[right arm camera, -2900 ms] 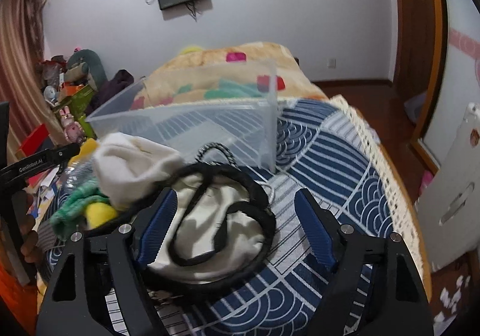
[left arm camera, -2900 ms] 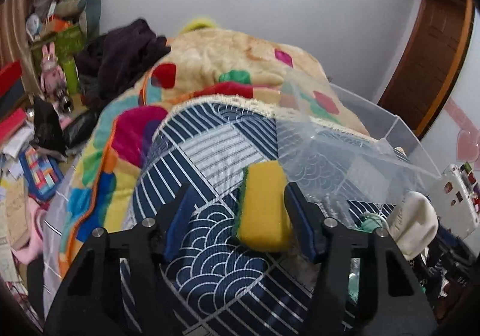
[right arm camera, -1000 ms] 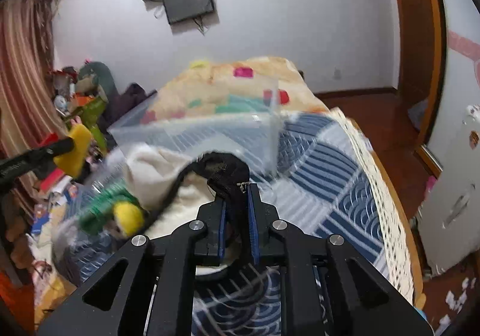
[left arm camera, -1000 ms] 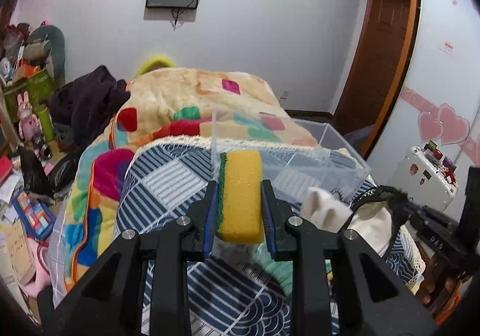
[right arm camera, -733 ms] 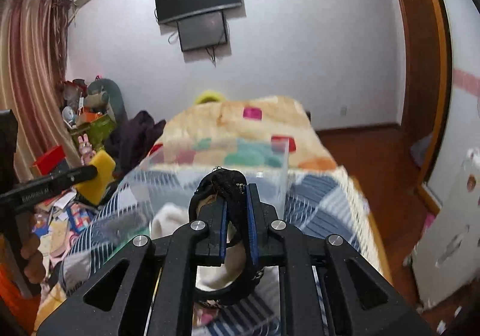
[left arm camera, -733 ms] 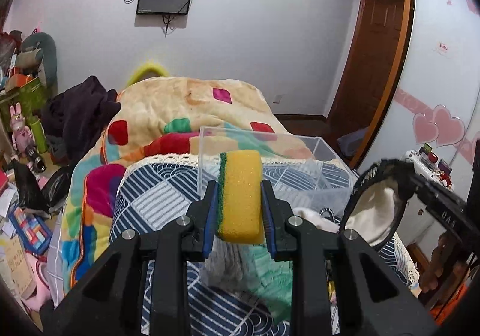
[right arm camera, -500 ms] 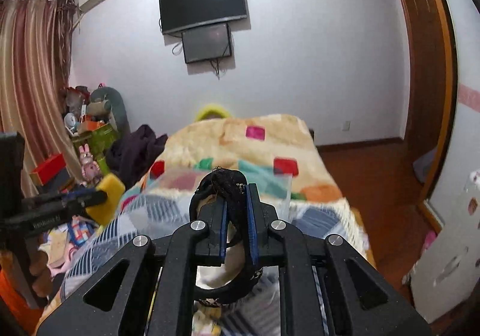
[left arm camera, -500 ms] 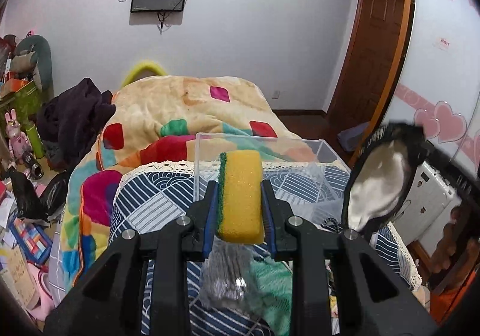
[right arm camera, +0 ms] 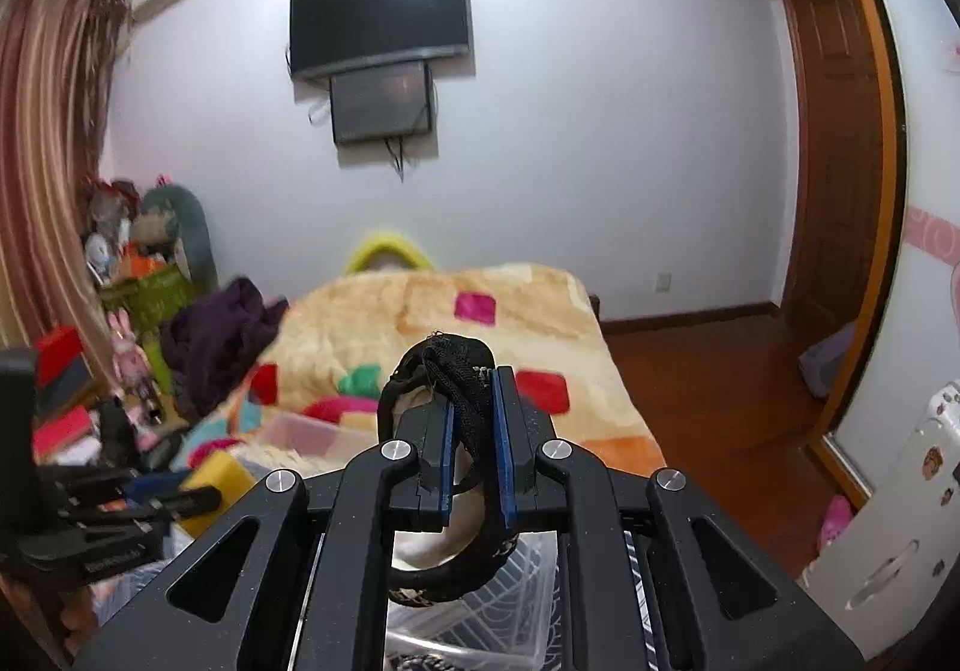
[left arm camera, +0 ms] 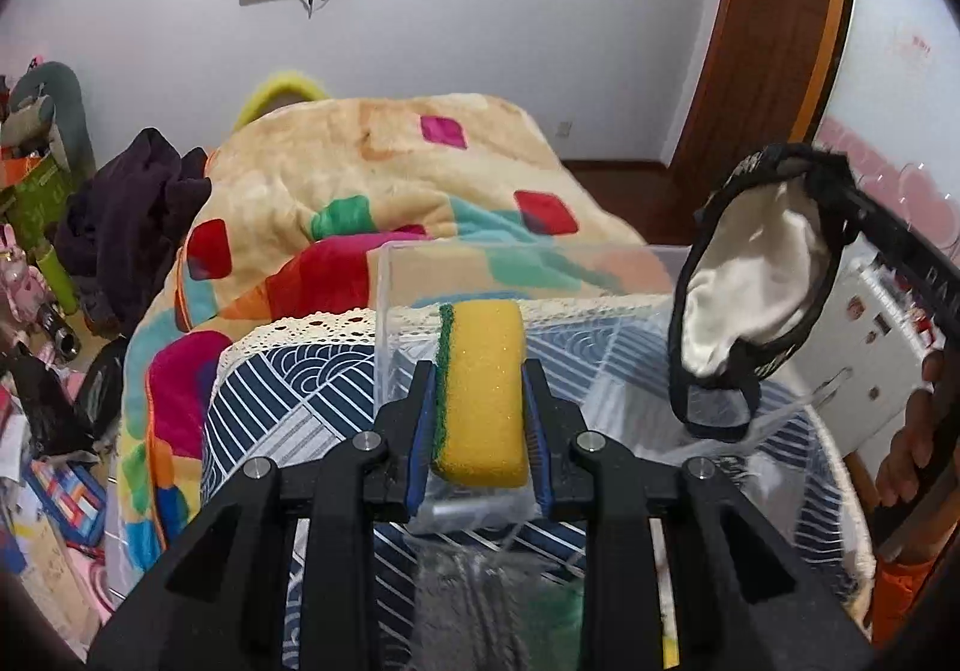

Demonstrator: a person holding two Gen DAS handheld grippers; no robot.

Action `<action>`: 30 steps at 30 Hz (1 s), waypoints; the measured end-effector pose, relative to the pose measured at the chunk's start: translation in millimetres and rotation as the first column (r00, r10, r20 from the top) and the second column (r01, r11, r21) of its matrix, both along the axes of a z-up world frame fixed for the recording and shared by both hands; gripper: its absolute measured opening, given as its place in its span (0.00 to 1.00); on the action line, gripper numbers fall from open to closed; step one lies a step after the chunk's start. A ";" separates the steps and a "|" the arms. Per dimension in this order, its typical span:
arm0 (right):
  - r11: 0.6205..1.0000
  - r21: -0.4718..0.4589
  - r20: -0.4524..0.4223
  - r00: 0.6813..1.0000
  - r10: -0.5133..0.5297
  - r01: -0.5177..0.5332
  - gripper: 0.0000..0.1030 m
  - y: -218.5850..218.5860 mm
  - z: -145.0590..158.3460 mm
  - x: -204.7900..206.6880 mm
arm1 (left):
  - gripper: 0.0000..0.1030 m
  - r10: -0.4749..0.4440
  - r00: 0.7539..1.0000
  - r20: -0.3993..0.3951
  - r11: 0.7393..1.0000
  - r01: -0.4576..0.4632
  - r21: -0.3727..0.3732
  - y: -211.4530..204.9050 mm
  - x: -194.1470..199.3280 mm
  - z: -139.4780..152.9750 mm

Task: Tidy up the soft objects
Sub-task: 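Carry the sponge into the clear box with the left tool while the right tool drops the mask in, then grasp the bag of steel-wool scrubbers with the left tool while the right tool grasps the white cloth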

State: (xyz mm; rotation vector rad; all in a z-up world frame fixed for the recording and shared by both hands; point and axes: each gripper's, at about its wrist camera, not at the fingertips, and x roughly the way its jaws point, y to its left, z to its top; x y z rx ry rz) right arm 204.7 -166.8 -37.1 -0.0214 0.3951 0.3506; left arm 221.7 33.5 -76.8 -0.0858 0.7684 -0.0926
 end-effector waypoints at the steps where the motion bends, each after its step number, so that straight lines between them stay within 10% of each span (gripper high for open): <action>1: 1.000 -0.016 -0.012 1.000 0.000 0.000 0.10 1.6 -1.8 3.7 | 0.27 -0.002 1.000 -0.014 1.000 0.002 0.008 -0.5 4.4 -3.6; 19: 0.973 -0.168 -0.299 0.949 0.103 -0.159 0.11 10.1 -70.8 20.5 | 0.30 -0.030 0.995 -0.094 1.000 0.030 0.005 -9.7 22.3 -32.3; 23: 0.968 -0.178 -0.313 0.943 0.117 -0.179 0.13 4.8 -73.3 15.2 | 0.46 -0.025 0.998 -0.054 1.000 0.025 -0.013 -6.9 9.0 -26.8; 30: 0.975 -0.119 -0.278 0.949 0.151 -0.190 0.45 -7.6 -58.4 -2.5 | 0.55 -0.010 0.999 0.034 1.000 0.010 0.008 -3.7 -21.4 -7.9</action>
